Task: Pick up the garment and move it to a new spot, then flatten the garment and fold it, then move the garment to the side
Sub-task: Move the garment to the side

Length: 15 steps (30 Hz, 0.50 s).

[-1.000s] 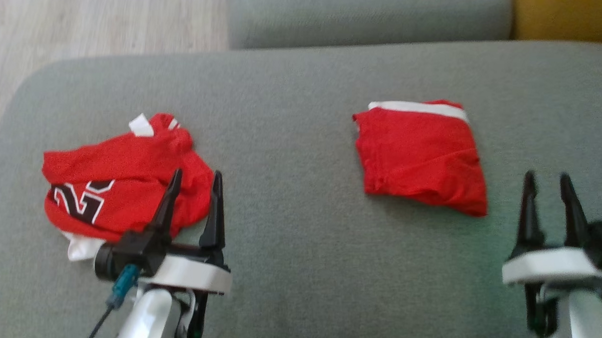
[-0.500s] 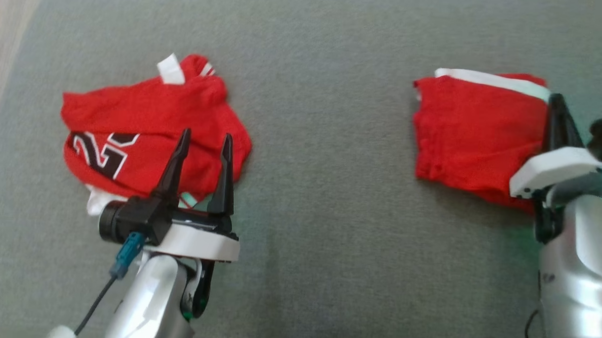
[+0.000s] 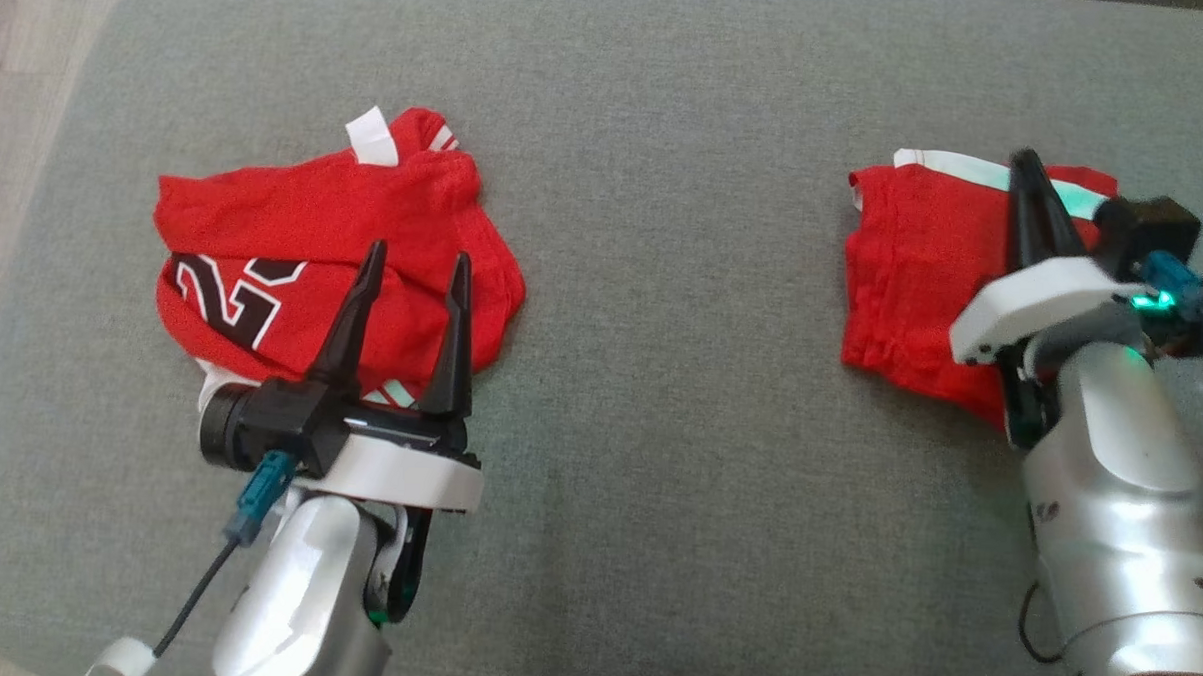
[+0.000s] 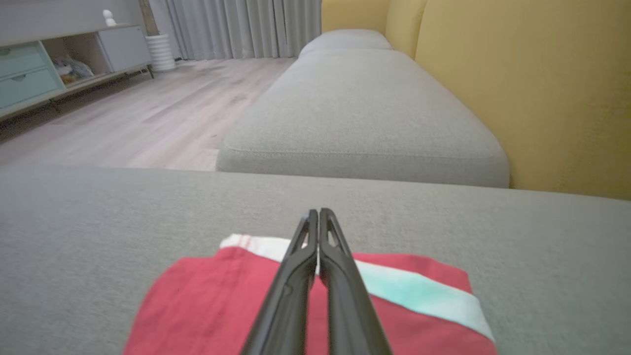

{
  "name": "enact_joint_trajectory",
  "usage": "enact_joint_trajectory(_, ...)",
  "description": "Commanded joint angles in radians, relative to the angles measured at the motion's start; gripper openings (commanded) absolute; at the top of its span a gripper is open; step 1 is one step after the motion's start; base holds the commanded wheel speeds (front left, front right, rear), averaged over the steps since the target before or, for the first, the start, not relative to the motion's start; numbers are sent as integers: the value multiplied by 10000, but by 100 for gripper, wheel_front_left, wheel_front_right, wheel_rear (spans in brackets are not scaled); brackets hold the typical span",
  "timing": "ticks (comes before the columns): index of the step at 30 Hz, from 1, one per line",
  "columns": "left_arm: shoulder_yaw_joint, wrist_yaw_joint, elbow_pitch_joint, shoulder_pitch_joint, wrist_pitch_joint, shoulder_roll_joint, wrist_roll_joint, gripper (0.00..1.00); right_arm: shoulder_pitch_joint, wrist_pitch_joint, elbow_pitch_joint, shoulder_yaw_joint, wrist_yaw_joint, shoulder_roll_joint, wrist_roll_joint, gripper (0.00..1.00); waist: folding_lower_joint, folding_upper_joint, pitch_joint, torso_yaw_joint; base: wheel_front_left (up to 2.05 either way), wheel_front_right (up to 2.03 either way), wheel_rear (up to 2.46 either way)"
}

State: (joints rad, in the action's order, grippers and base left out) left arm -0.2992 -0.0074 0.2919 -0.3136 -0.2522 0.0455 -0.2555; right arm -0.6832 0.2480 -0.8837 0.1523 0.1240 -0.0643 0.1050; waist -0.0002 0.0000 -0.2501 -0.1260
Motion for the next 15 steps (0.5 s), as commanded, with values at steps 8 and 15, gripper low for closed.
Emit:
enact_joint_trajectory(8, -97, 72, -260, -301, -95, 48, 13, 100, 11, -5, -1053, -1590, 67, 138, -325, 0, 2, 0, -6, -194, 0, 0, 0)
enact_joint_trajectory(15, -22, 95, -170, -111, -95, 65, 187, 100, -15, 124, -1339, -1378, 67, 140, -493, 0, 2, 0, 457, 27, 0, 0, 0)
